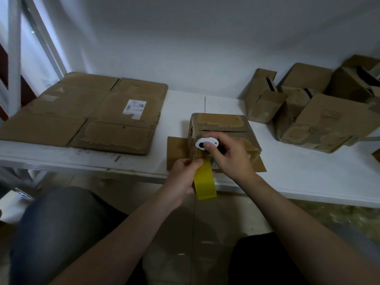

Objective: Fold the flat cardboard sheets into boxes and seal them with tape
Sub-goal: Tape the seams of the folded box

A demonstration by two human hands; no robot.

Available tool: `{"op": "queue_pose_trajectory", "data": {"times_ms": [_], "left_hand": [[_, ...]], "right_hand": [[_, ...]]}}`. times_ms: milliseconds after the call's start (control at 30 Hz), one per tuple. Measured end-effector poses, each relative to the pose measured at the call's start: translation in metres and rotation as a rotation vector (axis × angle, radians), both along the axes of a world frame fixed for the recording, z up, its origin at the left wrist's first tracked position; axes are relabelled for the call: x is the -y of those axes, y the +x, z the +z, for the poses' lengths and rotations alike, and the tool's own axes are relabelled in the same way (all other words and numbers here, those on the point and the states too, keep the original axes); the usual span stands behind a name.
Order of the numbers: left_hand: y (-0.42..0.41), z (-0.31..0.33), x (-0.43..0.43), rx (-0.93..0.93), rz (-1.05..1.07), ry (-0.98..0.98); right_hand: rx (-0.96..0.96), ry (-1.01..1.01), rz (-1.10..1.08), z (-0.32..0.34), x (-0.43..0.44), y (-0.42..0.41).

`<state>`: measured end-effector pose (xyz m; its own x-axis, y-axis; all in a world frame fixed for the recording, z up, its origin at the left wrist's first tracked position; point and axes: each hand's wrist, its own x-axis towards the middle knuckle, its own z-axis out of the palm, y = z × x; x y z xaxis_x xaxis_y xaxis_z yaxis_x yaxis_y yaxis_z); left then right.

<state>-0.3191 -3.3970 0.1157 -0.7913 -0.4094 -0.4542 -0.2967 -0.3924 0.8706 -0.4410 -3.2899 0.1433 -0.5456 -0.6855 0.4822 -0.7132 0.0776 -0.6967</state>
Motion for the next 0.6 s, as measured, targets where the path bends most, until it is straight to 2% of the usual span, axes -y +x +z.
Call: {"op": "queue_pose_trajectory", "data": {"times_ms": [200, 433, 600], "left_hand": [[-0.014, 0.006, -0.002, 0.08, 0.028, -0.129], [-0.003, -0.008, -0.011, 0.15, 0.003, -0.023], [0.003, -0.017, -0.009, 0.071, 0.0, 0.031]], "right_hand": [[-0.11, -0.025, -0.001, -0.006, 0.002, -0.003], [-0.118, -0.031, -0.003, -0.009, 0.005, -0.01], [-0.144, -0.04, 0.099, -0.007, 0.005, -0.018]]}}
